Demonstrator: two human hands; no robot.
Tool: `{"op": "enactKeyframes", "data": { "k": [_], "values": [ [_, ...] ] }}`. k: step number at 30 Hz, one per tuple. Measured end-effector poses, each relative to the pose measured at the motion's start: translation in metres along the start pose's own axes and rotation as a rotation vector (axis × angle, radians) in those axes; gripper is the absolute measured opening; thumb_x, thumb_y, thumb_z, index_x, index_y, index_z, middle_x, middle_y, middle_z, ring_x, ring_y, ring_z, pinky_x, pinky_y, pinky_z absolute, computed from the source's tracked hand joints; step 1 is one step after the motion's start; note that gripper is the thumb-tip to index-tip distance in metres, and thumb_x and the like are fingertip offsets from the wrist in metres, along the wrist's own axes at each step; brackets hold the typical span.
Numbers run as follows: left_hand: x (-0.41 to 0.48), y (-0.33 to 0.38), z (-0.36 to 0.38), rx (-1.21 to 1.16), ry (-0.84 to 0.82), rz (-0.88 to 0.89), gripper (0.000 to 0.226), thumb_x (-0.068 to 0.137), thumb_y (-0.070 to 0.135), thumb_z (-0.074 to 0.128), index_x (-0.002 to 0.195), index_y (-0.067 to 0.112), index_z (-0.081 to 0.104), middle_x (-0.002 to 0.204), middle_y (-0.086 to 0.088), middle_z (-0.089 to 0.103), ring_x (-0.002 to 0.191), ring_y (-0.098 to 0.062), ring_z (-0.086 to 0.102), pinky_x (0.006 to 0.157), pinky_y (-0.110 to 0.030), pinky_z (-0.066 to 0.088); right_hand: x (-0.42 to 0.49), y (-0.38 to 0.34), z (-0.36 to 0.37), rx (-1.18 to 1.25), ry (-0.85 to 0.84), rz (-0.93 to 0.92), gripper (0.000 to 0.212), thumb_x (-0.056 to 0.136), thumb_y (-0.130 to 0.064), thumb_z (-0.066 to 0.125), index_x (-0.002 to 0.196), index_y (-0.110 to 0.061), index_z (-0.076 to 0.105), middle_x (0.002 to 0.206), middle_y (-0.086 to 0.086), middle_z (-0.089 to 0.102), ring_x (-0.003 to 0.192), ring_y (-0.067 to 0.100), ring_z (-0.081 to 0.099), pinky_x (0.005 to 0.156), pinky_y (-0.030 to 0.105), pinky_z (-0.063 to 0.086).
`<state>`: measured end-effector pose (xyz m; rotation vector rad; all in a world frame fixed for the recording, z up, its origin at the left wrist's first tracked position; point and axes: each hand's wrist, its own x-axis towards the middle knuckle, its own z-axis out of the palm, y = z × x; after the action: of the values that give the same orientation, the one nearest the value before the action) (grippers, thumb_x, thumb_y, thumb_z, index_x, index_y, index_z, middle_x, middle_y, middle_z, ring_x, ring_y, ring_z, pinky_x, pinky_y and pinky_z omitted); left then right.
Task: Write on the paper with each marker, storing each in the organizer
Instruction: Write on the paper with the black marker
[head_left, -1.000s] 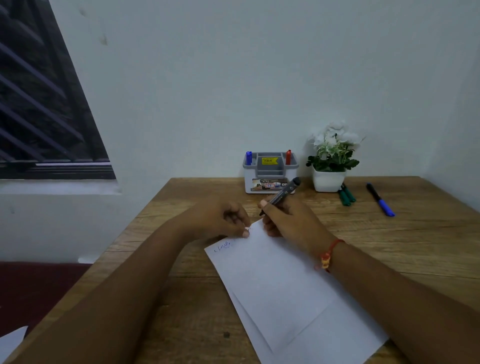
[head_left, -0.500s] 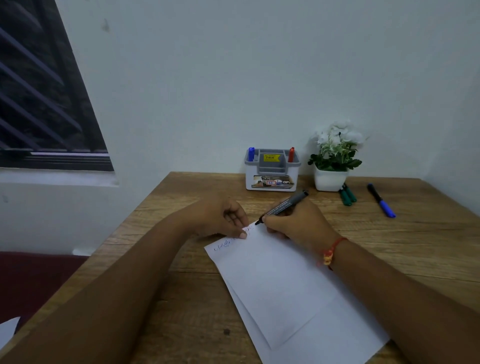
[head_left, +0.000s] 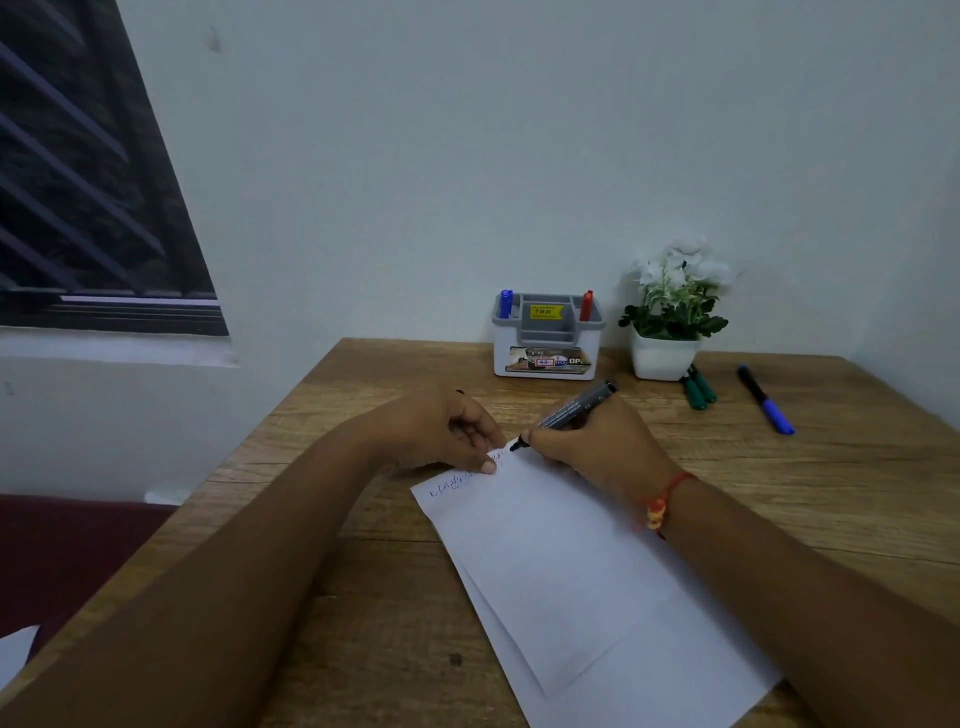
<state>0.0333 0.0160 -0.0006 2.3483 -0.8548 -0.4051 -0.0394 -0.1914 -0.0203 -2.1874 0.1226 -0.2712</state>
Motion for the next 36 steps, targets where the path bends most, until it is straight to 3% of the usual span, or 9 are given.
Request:
{"op": "enactKeyframes", "data": {
  "k": [11, 36],
  "values": [
    [-0.0007, -0.0019, 0.0003, -0.024, -0.006, 0.004, 0.032, 0.076, 0.028, 0.083, 0.106, 0.027, 0.074, 0.085, 0.017, 0.070, 0.074, 0.005, 0.062, 0.071, -0.014, 0.045, 0.0001, 0.0006, 0.0012, -0.025, 0.009, 0.001, 0.024, 0.077, -0.036, 0.077, 0.078, -0.012, 0.076, 0.066, 0.000, 0.073, 0.060, 0.009, 0.065, 0.053, 0.025, 0.048],
    [0.0014, -0.0030, -0.0004, -0.009, -0.006, 0.011, 0.029, 0.076, 0.029, 0.082, 0.104, 0.031, 0.073, 0.086, 0.017, 0.068, 0.074, 0.009, 0.060, 0.066, -0.008, 0.042, 0.0015, 0.0002, 0.0018, -0.017, 0.047, 0.036, 0.021, 0.078, -0.032, 0.076, 0.081, -0.011, 0.075, 0.072, 0.004, 0.073, 0.062, 0.013, 0.064, 0.052, 0.024, 0.046]
  ]
}}
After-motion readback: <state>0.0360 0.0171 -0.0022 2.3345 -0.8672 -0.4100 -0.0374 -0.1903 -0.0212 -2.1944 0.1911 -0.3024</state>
